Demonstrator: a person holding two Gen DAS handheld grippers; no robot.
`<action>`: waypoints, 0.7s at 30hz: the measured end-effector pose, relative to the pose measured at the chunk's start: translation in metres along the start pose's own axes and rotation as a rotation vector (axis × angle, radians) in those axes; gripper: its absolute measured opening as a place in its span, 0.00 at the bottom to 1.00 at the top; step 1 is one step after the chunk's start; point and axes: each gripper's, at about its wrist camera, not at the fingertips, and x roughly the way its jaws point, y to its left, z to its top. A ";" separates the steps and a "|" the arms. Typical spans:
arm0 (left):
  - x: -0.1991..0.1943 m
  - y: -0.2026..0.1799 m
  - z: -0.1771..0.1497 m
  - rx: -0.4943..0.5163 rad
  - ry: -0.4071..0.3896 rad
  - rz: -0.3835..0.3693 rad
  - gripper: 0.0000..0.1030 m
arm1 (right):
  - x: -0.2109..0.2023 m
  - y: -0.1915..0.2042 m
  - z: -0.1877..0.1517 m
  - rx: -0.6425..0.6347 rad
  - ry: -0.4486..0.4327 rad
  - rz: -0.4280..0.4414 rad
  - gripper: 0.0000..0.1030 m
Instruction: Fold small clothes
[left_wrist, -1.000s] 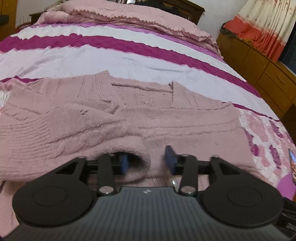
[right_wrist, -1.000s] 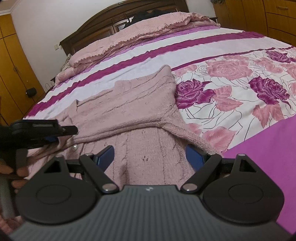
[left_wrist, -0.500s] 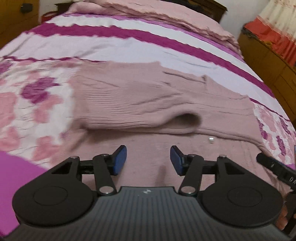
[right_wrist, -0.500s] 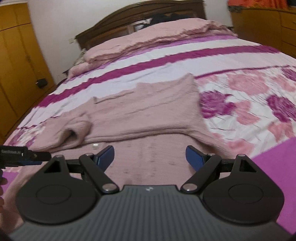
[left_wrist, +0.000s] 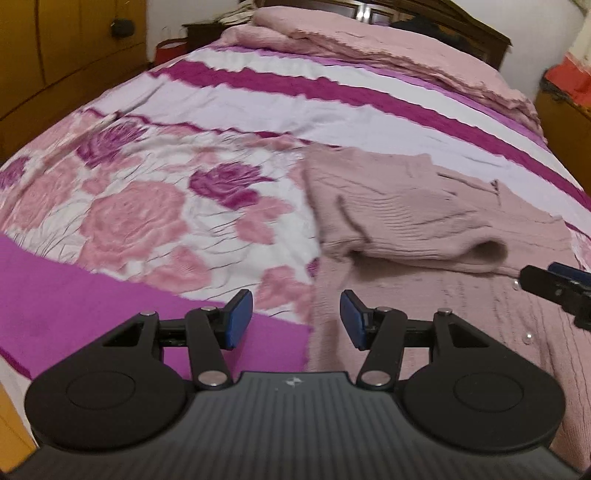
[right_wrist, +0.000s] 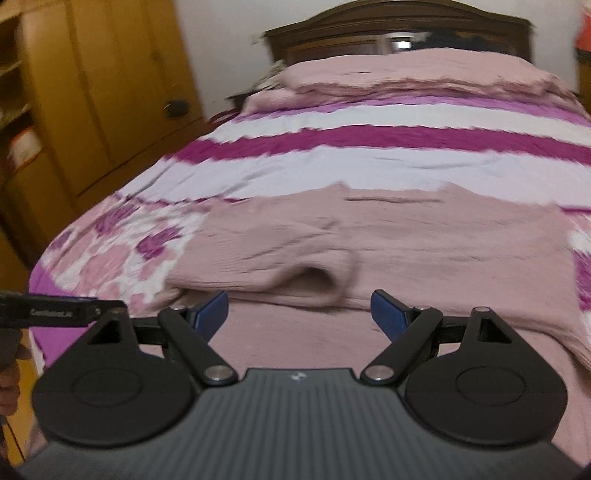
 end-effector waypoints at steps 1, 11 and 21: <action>0.000 0.004 -0.001 -0.011 0.000 0.005 0.59 | 0.005 0.007 0.002 -0.019 0.002 0.009 0.83; -0.004 0.038 -0.012 -0.078 -0.005 0.037 0.59 | 0.062 0.063 0.012 -0.188 0.057 0.137 0.77; 0.004 0.044 -0.014 -0.095 -0.008 -0.004 0.59 | 0.096 0.078 0.013 -0.227 0.102 0.110 0.43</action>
